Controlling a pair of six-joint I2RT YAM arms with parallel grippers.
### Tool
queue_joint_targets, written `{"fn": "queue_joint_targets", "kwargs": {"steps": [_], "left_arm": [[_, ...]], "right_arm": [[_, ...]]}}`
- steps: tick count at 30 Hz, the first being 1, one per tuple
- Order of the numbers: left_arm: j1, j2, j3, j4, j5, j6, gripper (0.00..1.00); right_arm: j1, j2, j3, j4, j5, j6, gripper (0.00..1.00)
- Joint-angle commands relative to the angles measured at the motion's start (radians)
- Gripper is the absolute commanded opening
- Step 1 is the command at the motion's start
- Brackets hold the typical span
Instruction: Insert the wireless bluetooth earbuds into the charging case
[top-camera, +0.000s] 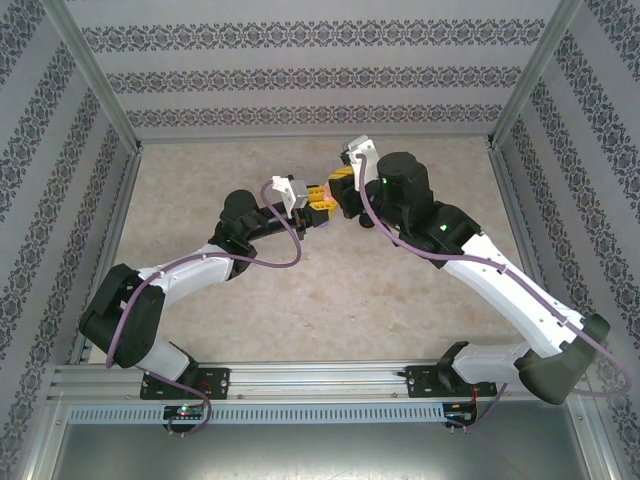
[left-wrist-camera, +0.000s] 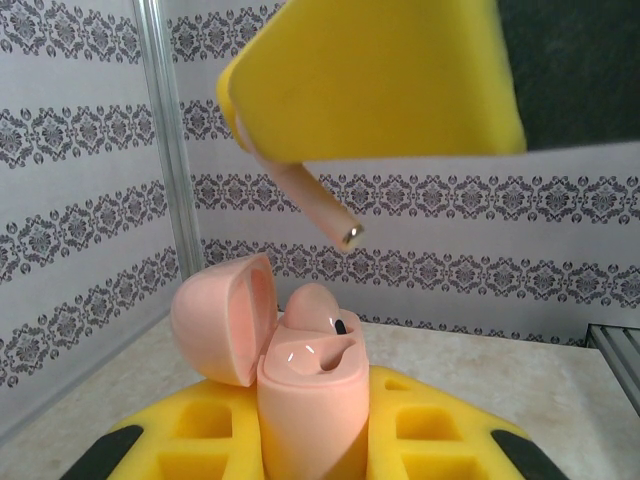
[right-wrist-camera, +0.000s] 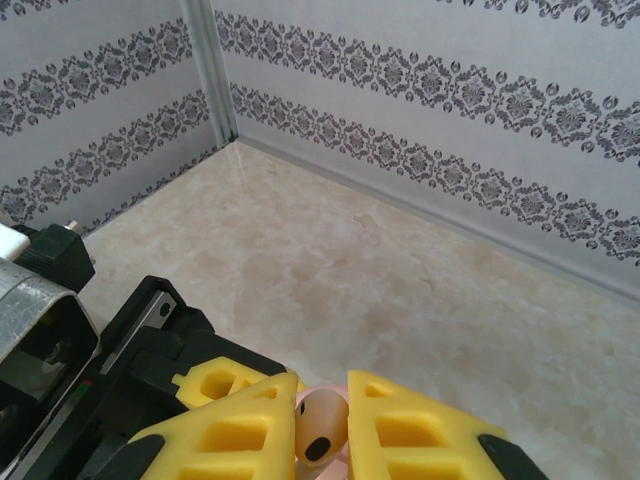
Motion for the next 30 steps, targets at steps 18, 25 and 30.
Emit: {"fn": "queue_joint_targets", "kwargs": {"steps": [18, 25, 30], "left_arm": [[0.009, -0.028, 0.026, 0.030, 0.013, -0.002, 0.00], [0.008, -0.036, 0.024, 0.030, 0.012, -0.001, 0.00], [0.008, -0.041, 0.023, 0.034, -0.007, 0.001, 0.00]], "right_arm": [[0.013, 0.018, -0.048, 0.019, 0.000, 0.019, 0.14], [0.013, 0.022, -0.059, 0.024, 0.024, 0.010, 0.14], [0.021, 0.011, -0.081, 0.028, 0.035, -0.016, 0.12]]}}
